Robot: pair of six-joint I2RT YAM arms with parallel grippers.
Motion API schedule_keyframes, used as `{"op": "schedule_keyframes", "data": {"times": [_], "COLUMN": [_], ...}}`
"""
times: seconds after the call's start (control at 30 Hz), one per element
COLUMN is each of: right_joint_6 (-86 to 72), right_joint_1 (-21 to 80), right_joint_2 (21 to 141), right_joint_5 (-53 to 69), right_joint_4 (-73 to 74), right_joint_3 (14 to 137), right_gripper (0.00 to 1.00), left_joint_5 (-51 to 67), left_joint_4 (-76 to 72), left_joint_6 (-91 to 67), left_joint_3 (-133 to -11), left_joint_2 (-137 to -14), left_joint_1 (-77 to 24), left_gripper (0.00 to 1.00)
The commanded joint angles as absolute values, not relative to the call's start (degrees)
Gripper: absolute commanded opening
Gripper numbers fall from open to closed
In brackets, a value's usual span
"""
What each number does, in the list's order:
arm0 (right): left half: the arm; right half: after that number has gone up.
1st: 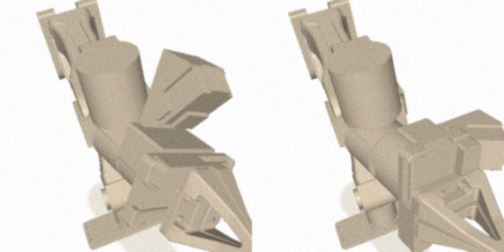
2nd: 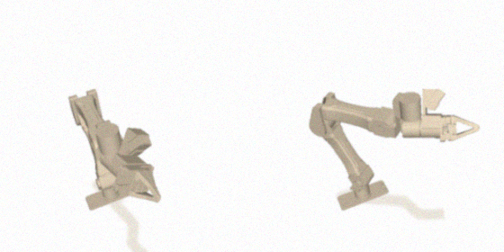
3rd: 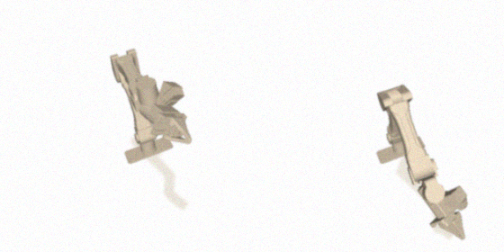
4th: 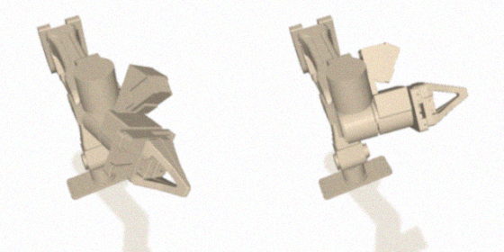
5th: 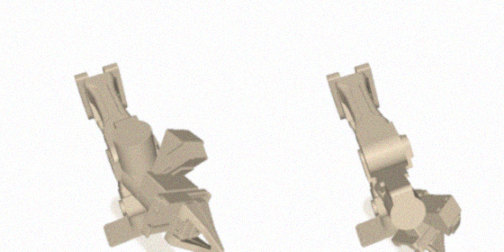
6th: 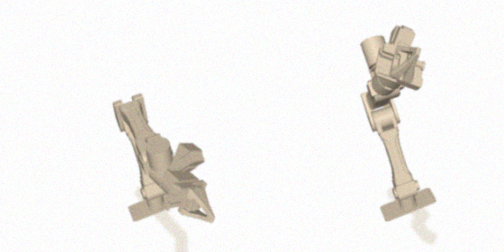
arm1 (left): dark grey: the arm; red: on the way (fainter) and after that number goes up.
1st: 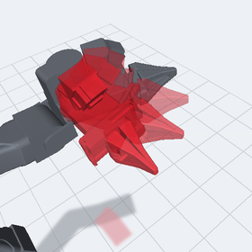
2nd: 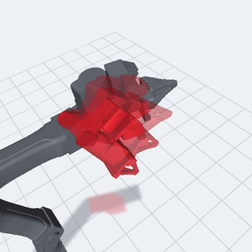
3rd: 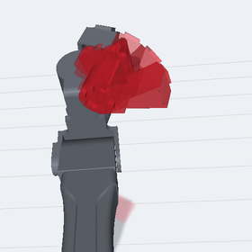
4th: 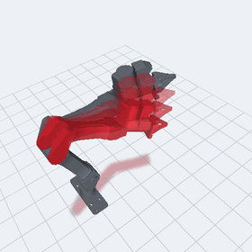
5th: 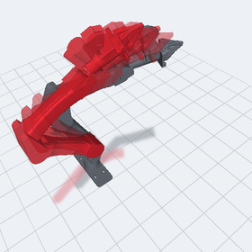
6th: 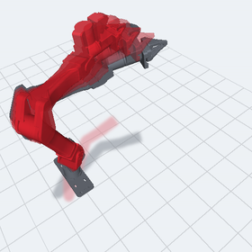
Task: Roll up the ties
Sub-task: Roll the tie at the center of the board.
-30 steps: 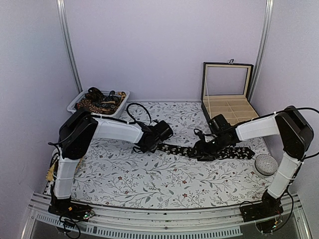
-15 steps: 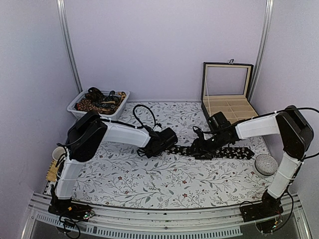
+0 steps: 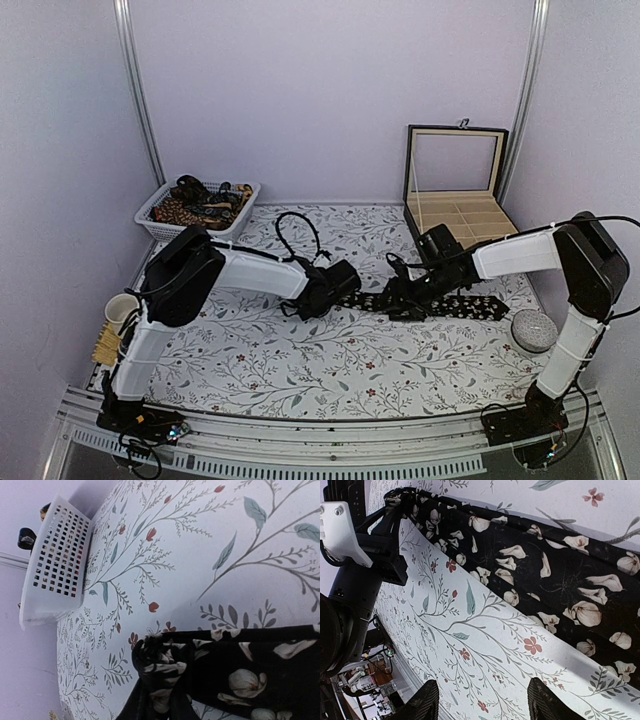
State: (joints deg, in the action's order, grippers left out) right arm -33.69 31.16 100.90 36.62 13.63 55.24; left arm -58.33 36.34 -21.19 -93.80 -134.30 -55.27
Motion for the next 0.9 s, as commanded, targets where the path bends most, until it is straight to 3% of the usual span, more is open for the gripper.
{"op": "schedule_keyframes", "data": {"times": [0.0, 0.1, 0.87], "right_joint_6": [-34.1, -34.12, -35.03], "right_joint_1": [30.81, 30.76, 30.62], "right_joint_2": [95.81, 95.8, 97.75], "right_joint_5": [37.53, 37.6, 38.99], "right_joint_4": [12.57, 12.57, 11.36], "right_joint_3": [56.68, 56.81, 59.19], "right_gripper": [0.6, 0.6, 0.6], "left_joint_5": [-54.97, -54.28, -47.63], "left_joint_4": [34.0, 33.37, 25.96], "left_joint_6": [-19.39, -18.89, -15.58], "left_joint_3": [-94.48, -94.31, -91.56], "left_joint_2": [-136.11, -136.07, -128.59], "left_joint_1": [-56.55, -56.69, -57.27], "left_gripper": [0.18, 0.27, 0.58]}}
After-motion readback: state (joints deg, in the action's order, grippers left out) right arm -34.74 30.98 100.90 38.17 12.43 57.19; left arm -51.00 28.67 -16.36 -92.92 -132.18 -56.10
